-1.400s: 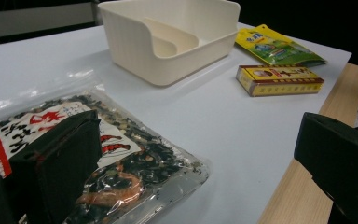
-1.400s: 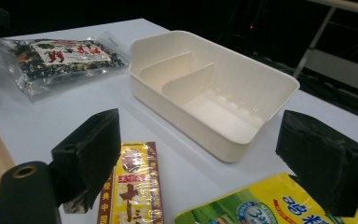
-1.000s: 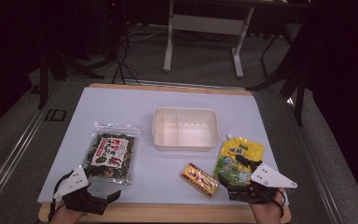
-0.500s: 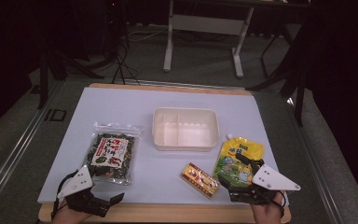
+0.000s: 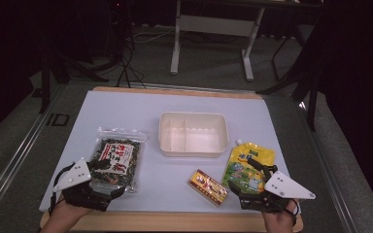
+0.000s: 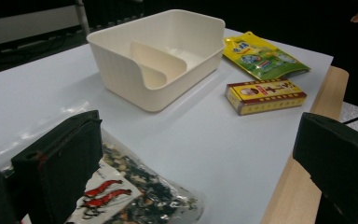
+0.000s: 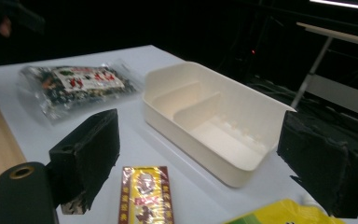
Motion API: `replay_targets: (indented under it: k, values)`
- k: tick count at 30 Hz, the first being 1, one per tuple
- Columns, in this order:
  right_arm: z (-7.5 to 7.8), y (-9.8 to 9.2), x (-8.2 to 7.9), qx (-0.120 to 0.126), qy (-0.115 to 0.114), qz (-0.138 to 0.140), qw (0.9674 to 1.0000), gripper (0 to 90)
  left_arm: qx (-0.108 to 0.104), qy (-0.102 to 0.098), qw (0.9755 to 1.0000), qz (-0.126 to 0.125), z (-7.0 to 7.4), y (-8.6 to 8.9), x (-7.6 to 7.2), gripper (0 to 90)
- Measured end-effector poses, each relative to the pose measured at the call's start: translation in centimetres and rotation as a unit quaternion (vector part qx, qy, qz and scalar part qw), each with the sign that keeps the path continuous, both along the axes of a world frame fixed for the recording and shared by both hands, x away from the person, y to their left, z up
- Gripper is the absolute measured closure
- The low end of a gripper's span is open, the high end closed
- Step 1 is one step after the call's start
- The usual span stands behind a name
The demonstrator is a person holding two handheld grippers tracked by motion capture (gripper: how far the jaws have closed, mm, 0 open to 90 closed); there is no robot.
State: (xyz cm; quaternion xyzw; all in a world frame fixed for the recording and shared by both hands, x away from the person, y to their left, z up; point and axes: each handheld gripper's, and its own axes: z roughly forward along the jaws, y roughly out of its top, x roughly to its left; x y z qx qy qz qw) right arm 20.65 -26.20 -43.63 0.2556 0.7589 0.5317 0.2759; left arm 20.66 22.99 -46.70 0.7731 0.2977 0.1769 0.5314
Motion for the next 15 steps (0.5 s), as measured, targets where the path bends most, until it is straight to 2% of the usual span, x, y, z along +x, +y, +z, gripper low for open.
replay_targets:
  k: [2, 3, 5, 8, 15]
  values:
    - [0.0, -0.1, 0.1, 0.012, -0.010, 0.013, 0.9998, 13.5, -0.001, -0.001, 1.0000, 0.009, 0.6, 0.4, 0.5, 1.6]
    - [0.0, 0.0, 0.1, 0.015, -0.005, 0.015, 0.9998, 14.5, -0.002, -0.005, 0.9999, 0.014, 0.8, 0.6, 0.8, 1.6]
    - [0.1, 0.1, 0.0, 0.007, -0.013, 0.012, 0.9998, 17.1, -0.005, -0.008, 0.9998, 0.018, 1.4, 1.0, 1.3, 2.6]
    - [0.2, 0.5, -0.3, 0.000, -0.014, 0.006, 0.9999, 14.8, -0.007, -0.008, 0.9997, 0.023, 2.1, 1.6, 2.1, 2.6]
    - [0.3, 0.7, -0.1, 0.008, -0.009, 0.023, 0.9997, 14.2, -0.010, -0.001, 0.9991, 0.041, 2.9, 2.6, 3.9, 2.7]
